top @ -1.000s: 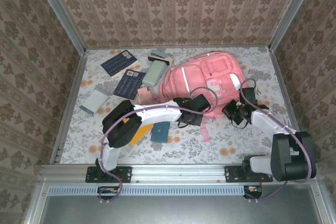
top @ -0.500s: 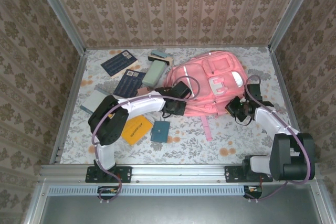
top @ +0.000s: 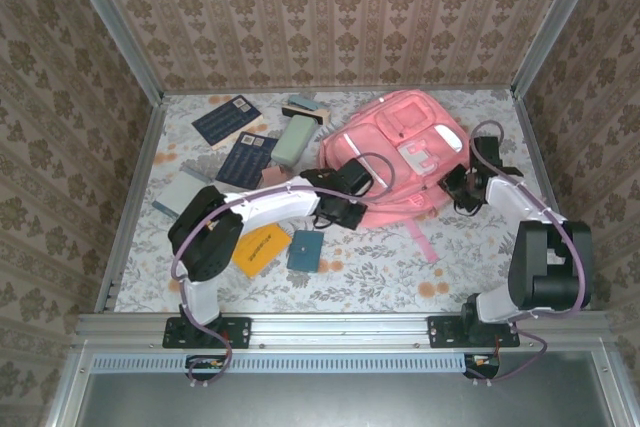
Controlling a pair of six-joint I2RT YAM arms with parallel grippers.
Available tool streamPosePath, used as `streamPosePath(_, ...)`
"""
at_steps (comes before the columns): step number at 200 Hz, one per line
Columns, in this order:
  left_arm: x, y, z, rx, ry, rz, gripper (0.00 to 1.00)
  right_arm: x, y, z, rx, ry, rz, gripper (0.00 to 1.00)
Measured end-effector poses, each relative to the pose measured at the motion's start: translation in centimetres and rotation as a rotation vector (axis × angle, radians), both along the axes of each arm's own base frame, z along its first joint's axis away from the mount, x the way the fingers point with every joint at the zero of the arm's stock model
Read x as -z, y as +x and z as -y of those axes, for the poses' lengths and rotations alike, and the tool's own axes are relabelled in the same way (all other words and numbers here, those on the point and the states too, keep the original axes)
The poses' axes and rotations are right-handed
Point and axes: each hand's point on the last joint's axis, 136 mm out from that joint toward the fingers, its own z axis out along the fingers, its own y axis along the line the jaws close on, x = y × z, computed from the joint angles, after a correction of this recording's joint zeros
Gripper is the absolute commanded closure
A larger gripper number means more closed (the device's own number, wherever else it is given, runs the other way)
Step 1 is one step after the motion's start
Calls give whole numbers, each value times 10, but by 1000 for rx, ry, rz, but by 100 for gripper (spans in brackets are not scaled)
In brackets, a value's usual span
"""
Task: Pack the student bag
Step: Unzip the student bag at the center of the table.
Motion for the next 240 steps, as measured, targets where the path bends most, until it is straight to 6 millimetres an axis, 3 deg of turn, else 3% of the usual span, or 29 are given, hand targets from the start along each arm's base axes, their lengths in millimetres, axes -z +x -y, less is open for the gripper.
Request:
streamPosePath(30,-3,-23,39,90,-52,-46,100,-17,-1,8,13,-50,33,40)
streamPosePath(65,-6,-39,72,158,-110,-92,100,-43,-30,-12,-21,-17,131,41)
streamPosePath(79,-6,-44,80,176,-126,-110,100,-36,-45,-28,-45,33,123,41)
streamPosePath(122,-4,-51,86,199,-139,-145,100,12,-90,-82,-106,157,-29,41)
streamPosePath(162,-2,-52,86,201,-136,-153,100,16,-92,-103,-96,208,-26,42)
streamPosePath(186,-2,-52,86,201,-136,-153,100,17,-87,-109,-94,230,-18,60)
streamPosePath(196,-2,-53,86,201,-136,-153,100,16,-85,-111,-94,242,-16,74)
streamPosePath(209,-2,-53,86,201,-132,-151,100,16,-83,-112,-98,241,-14,100)
streamPosePath(240,1,-51,80,190,-108,-147,100,16,-85,-107,-103,213,-41,100)
